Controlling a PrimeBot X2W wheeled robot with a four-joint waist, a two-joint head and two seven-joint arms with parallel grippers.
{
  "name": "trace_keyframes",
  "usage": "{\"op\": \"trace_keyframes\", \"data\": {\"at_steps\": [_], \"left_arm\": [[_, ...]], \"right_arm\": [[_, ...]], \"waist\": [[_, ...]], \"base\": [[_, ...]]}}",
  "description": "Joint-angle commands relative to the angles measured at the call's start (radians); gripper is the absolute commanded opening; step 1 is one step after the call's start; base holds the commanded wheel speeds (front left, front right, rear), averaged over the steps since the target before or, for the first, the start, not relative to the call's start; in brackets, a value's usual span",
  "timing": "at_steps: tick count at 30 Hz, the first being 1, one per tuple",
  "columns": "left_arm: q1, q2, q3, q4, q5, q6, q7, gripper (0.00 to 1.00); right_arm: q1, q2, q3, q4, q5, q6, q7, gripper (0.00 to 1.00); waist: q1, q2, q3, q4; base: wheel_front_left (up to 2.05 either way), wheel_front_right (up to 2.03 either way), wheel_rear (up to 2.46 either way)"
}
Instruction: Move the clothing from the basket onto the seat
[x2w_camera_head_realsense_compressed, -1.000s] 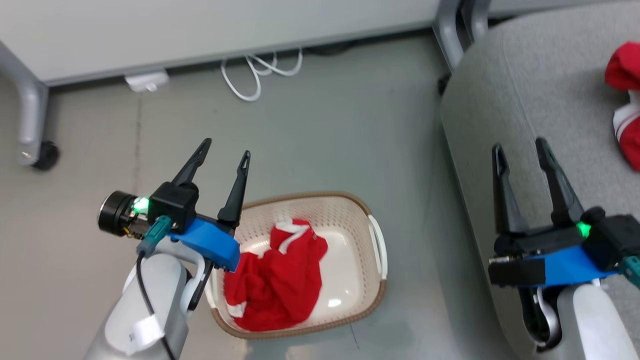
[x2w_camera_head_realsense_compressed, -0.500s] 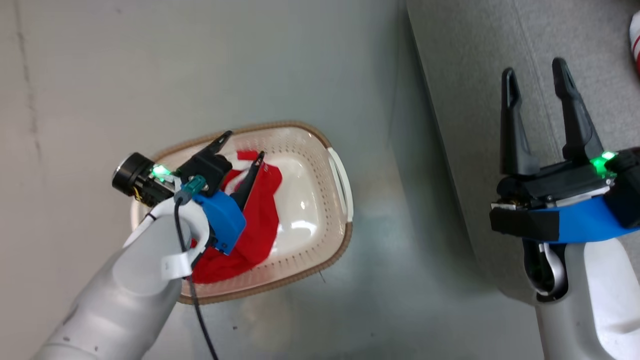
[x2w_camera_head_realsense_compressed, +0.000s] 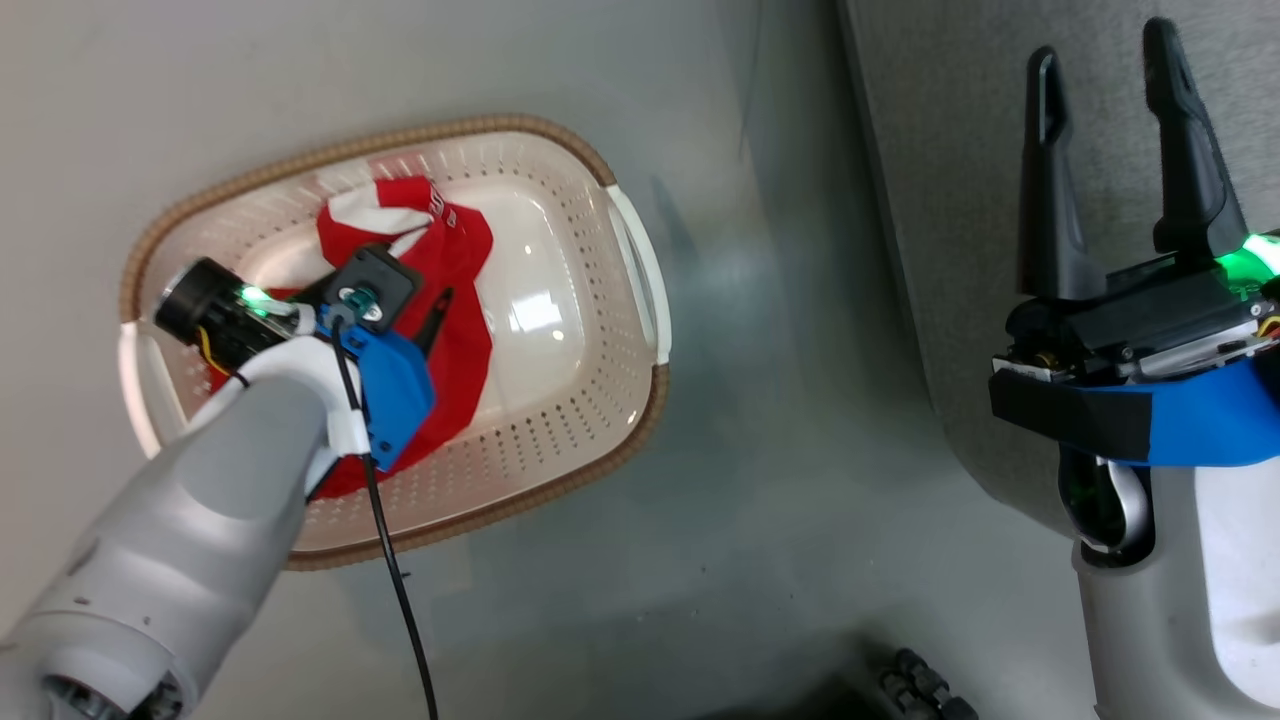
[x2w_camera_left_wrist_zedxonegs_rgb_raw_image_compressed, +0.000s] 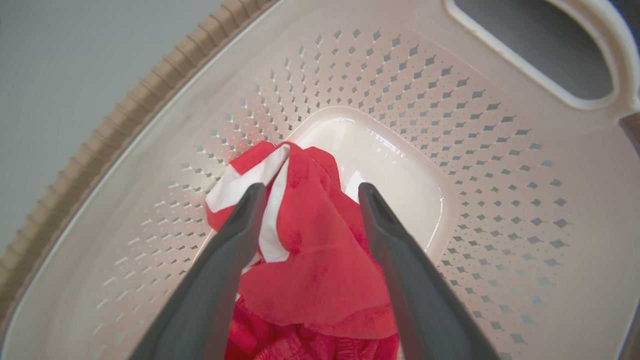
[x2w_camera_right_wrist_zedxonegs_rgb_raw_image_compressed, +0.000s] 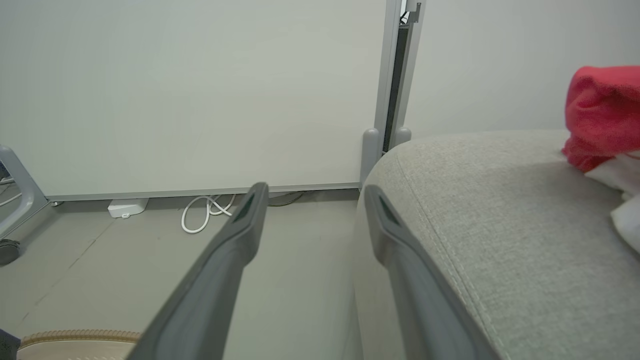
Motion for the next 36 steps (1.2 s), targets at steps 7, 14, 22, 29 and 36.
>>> {"op": "trace_keyframes", "data": {"at_steps": [7, 14, 22, 29, 36], "left_arm": [[-0.091, 0.002, -0.043, 0.099, -0.022, -0.001, -0.016, 1.00], [-0.139, 0.000, -0.078, 0.157, -0.050, -0.001, 0.006, 1.00], [-0.148, -0.009, -0.117, 0.185, -0.058, -0.001, 0.040, 0.84], [-0.149, -0.012, -0.146, 0.193, -0.059, -0.001, 0.041, 0.00], [-0.133, -0.030, -0.161, 0.185, -0.071, -0.001, 0.014, 0.00]], "right_arm": [[-0.023, 0.001, 0.007, -0.056, 0.006, 0.000, 0.000, 1.00], [-0.010, 0.001, 0.003, -0.088, 0.015, 0.000, 0.000, 1.00], [-0.009, 0.001, -0.003, -0.100, 0.015, 0.000, 0.000, 1.00], [-0.026, 0.001, -0.002, -0.102, 0.011, 0.000, 0.000, 1.00], [-0.027, 0.001, -0.008, -0.090, 0.004, 0.000, 0.000, 1.00]], "waist": [[-0.0002, 0.0000, 0.130, -0.030], [-0.0002, 0.0000, 0.189, -0.046], [-0.0002, 0.0000, 0.206, -0.051], [-0.0002, 0.0000, 0.200, -0.046], [-0.0002, 0.0000, 0.164, -0.027]], "base": [[0.00, 0.00, 0.00], [0.00, 0.00, 0.00], [0.00, 0.00, 0.00], [0.00, 0.00, 0.00], [0.00, 0.00, 0.00]]}}
